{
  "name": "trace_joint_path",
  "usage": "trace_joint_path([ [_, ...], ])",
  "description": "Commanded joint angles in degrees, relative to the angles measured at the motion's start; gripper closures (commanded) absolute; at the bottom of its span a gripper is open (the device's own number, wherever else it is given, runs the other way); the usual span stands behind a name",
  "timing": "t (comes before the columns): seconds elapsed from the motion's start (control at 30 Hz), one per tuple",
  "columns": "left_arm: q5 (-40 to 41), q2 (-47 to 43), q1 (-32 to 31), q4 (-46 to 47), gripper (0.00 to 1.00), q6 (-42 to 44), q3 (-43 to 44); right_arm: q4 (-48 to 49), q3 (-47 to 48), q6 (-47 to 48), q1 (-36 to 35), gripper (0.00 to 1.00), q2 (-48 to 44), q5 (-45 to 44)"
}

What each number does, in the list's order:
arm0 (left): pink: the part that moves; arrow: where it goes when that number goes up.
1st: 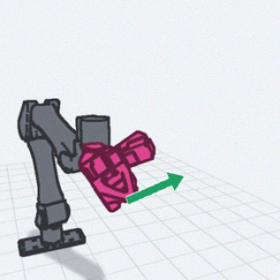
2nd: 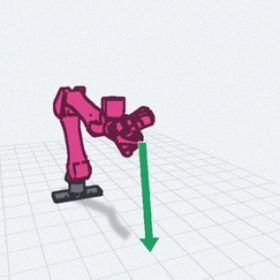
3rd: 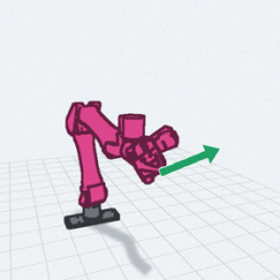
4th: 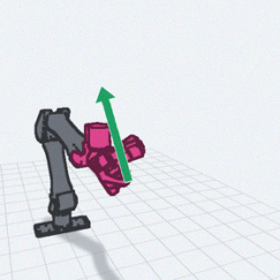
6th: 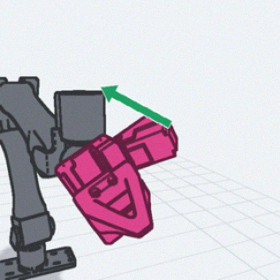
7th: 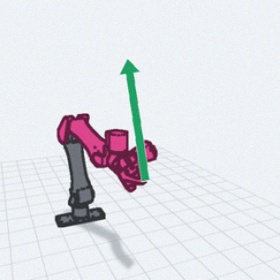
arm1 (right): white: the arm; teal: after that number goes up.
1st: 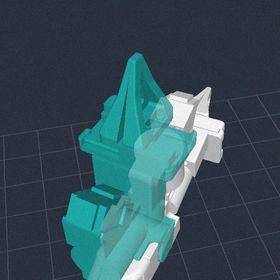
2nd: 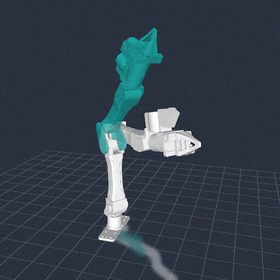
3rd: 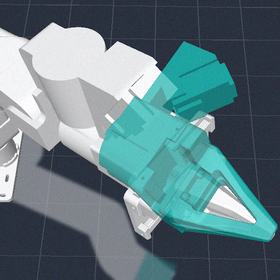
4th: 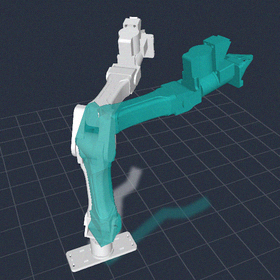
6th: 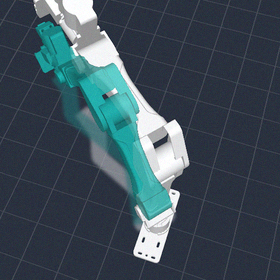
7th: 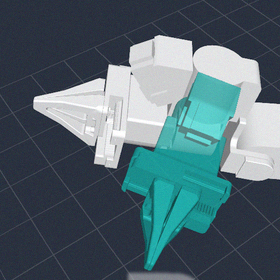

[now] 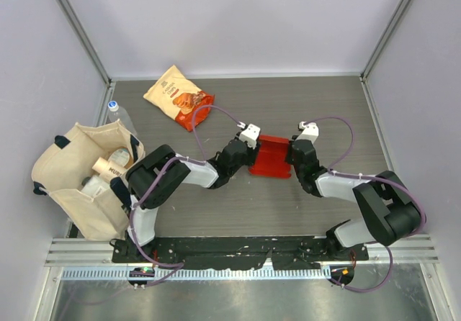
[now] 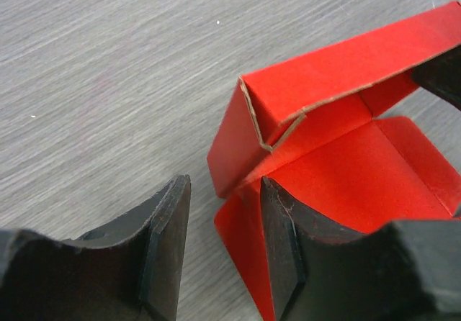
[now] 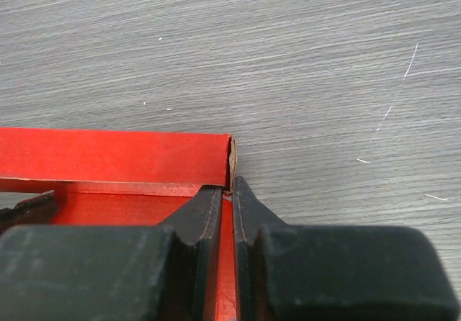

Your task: Fold the paper box

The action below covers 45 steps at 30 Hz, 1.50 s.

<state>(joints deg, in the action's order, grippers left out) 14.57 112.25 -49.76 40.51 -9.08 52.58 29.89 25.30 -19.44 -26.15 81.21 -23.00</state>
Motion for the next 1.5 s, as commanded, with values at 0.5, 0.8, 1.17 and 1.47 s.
trace_joint_path([
  [0.5,13.37,4.38,0.1,-3.75,0.63,-5.41,10.95,-6.07,6.78,0.28,-0.3,0.99,0.44,0.06],
  [0.8,38.42,13.35,-1.83,-53.35,1.0,-39.08,36.9,-12.4,7.13,-8.41,-2.5,0.99,-3.77,3.14],
  [1.17,23.86,1.52,-1.85,-30.33,0.58,-31.0,18.28,-16.43,11.26,-8.95,-2.68,0.99,-2.11,2.09],
  [1.47,-0.14,-14.24,6.24,-14.86,0.31,-27.75,-2.38,-17.32,11.0,-5.52,-1.1,0.99,-1.67,4.97],
])
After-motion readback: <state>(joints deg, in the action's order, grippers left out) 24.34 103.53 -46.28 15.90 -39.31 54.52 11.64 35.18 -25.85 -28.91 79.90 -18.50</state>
